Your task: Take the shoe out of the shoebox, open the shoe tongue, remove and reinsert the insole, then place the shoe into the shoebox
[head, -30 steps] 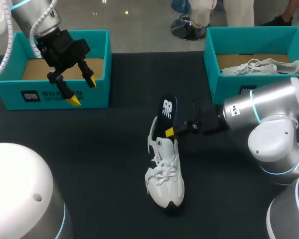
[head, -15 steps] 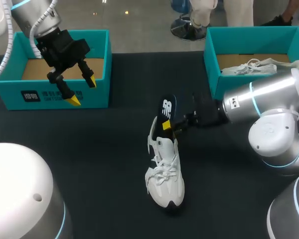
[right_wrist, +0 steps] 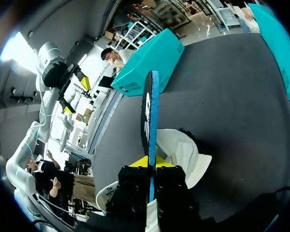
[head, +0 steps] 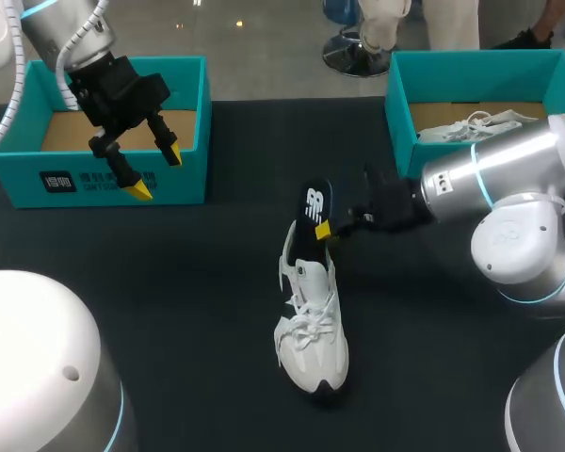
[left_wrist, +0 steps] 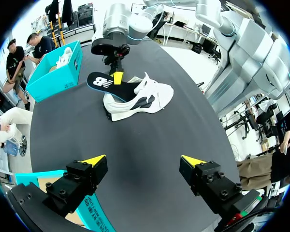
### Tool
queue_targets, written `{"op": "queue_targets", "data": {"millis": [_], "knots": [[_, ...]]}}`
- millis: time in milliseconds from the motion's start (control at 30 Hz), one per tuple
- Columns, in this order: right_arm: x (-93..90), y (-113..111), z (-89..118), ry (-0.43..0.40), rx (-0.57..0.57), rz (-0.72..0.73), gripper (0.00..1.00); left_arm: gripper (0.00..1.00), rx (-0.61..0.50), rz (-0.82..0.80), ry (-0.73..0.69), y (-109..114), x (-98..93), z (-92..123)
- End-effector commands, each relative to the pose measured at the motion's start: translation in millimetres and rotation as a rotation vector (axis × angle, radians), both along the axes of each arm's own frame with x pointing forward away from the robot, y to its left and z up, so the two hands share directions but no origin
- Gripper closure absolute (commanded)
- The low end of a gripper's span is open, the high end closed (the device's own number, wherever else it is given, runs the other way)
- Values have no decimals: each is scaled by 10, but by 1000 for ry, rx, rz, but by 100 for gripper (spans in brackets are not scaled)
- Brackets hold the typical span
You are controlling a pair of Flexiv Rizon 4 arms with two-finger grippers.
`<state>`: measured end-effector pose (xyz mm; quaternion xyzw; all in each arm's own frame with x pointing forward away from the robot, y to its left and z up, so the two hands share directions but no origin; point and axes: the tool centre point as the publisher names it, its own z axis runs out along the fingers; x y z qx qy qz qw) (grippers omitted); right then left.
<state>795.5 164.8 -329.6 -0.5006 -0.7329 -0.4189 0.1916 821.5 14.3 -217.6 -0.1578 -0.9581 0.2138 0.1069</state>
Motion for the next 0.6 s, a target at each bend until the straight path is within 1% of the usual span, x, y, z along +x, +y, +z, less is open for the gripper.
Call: {"op": "queue_targets", "data": {"millis": [33,300,400,500,533,567,600], "knots": [[-64,35,-48,13,-5,0,100,0,3,-1,0,4,2,4],[-290,78,-236,61,15,-2,100,0,3,-1,0,4,2,4],[-345,87,-275,73,19,-3,100,0,3,-1,0,4,2,4],[-348,82,-287,78,20,-5,100,0,3,-1,0,4,2,4],[-343,78,-281,79,20,-6,97,0,3,-1,0,4,2,4],[-333,76,-267,78,20,-6,86,0,3,-1,0,4,2,4],[-314,73,-249,75,18,-7,73,0,3,-1,0,4,2,4]]}}
